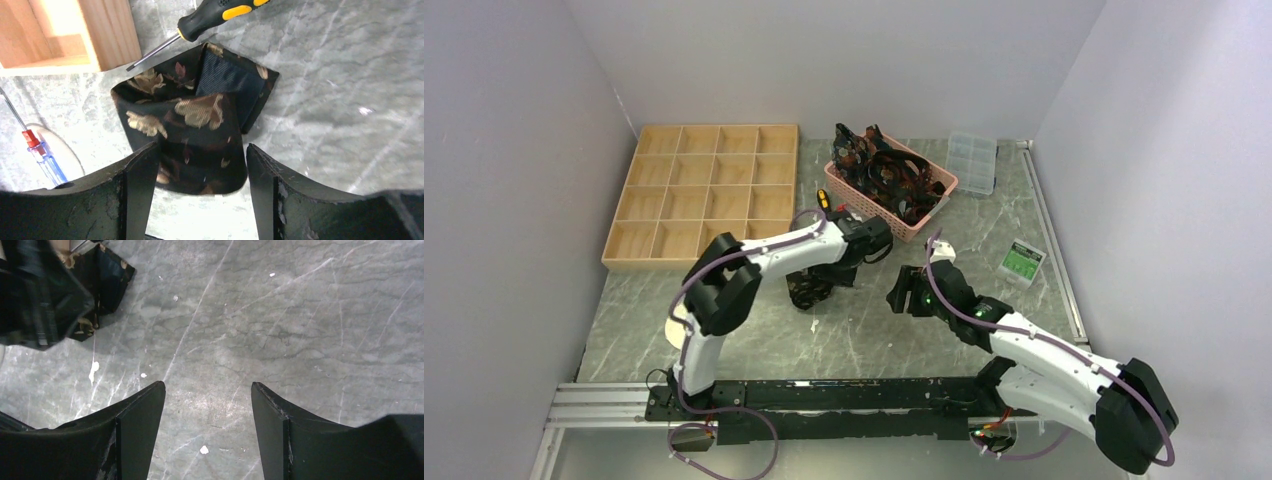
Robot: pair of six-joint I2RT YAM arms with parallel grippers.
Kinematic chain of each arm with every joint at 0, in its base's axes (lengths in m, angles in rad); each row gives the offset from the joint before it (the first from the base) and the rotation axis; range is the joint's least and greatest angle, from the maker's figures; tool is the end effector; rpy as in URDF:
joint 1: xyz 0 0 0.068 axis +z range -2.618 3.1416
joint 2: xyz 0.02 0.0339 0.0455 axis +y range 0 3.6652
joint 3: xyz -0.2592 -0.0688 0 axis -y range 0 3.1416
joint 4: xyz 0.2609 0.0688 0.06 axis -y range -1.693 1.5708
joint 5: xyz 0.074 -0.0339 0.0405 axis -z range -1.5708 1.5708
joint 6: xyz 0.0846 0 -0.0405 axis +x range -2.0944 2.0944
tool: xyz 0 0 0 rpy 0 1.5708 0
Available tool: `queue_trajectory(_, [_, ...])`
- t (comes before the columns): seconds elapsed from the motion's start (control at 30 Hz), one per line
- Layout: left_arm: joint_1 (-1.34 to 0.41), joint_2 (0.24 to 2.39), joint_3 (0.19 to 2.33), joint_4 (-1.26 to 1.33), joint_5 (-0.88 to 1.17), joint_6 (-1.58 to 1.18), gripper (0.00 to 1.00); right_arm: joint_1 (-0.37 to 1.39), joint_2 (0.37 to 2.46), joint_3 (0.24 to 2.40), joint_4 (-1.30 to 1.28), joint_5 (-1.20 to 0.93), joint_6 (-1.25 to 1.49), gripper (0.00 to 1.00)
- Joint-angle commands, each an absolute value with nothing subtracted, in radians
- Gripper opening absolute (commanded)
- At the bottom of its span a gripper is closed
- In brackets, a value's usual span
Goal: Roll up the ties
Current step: Roll the tie at the center of the board.
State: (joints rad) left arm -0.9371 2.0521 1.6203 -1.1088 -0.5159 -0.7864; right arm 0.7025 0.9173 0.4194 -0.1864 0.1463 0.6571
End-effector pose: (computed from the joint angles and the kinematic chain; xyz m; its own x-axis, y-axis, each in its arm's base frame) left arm 0.2743 -0.3029 0.1410 -0.9080 0.1959 -0.3703 0.0700 0.9424 0.3269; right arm 0.1930 0.1473 0.1477 -0.7198 0.1824 -0.6698 -0.1432 0.9051 0.4003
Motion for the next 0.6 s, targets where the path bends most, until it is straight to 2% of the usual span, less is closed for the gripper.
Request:
queue_trajectory(0.0, [-0.943, 1.863, 1.552, -1.037, -0.478, -0.83, 0.69, 0.701, 0.941, 0.452, -0.141, 0.087, 0.642, 0.69])
queue_trajectory(0.27, [-0.942, 1.442, 1.164, -0.775, -0.456, -0.917, 0.72, 0.699, 1.125, 0.554, 0.038, -0.111, 0.689, 0.73])
queue_trajectory(0.4, [-0.918, 1.176, 0.876, -0.55, -0.461, -0.947, 0.89, 0.699, 1.262, 0.671, 0.108, -0.149, 0.709, 0.73])
queue_trajectory(0.47, [-0.832, 1.026, 0.706, -0.382, -0.364, -0.927, 0.93, 0.702, 1.334, 0.735, 0.124, -0.169, 0.703, 0.73])
queue_trajectory(0.57, [-0.611, 0.843, 0.464, -0.104, -0.071, -0.918, 0.93, 0.713, 1.448, 0.832, 0.123, -0.191, 0.684, 0.73])
